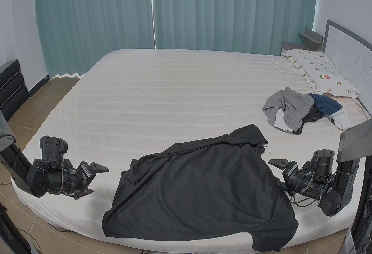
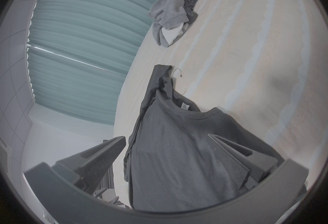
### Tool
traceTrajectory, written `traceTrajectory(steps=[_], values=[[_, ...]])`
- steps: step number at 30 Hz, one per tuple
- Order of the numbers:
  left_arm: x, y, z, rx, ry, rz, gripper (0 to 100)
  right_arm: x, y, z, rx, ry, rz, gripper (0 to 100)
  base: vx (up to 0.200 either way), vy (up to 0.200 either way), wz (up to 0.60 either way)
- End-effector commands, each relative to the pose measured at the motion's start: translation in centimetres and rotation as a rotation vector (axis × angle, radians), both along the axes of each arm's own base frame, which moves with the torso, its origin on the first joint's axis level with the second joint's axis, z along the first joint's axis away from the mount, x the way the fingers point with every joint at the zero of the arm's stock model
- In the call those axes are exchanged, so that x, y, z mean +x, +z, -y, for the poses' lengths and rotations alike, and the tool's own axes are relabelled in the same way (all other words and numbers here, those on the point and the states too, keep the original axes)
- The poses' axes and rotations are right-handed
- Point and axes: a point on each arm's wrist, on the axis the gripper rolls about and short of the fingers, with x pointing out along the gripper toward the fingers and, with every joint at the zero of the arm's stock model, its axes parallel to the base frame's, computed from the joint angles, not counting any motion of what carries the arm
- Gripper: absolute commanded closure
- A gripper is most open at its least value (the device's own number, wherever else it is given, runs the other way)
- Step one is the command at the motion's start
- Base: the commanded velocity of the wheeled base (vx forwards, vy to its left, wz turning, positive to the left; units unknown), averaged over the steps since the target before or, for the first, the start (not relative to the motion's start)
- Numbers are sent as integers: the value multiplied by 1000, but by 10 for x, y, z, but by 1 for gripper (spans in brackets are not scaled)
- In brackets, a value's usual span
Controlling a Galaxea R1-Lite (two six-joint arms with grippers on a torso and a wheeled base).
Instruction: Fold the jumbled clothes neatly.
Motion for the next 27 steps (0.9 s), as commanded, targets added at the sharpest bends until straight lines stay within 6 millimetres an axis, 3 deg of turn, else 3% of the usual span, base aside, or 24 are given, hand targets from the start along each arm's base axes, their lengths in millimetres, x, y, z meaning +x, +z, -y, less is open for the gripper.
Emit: traceTrajectory(steps=[1, 16, 23, 27], values=[[20, -7, 9, 8, -27, 0, 0, -1, -13, 0, -7, 2, -39, 0, 0, 0, 0], [72, -25, 61, 56, -141, 39, 0, 0, -21, 0, 7, -3, -66, 0, 0, 0, 0], [76, -45, 74, 101, -140, 8, 0, 0, -23, -1, 6, 0, -72, 0, 0, 0, 0], [81, -46, 75, 121, -116, 14, 0, 0, -23, 0, 7, -4, -70, 0, 0, 0, 0]])
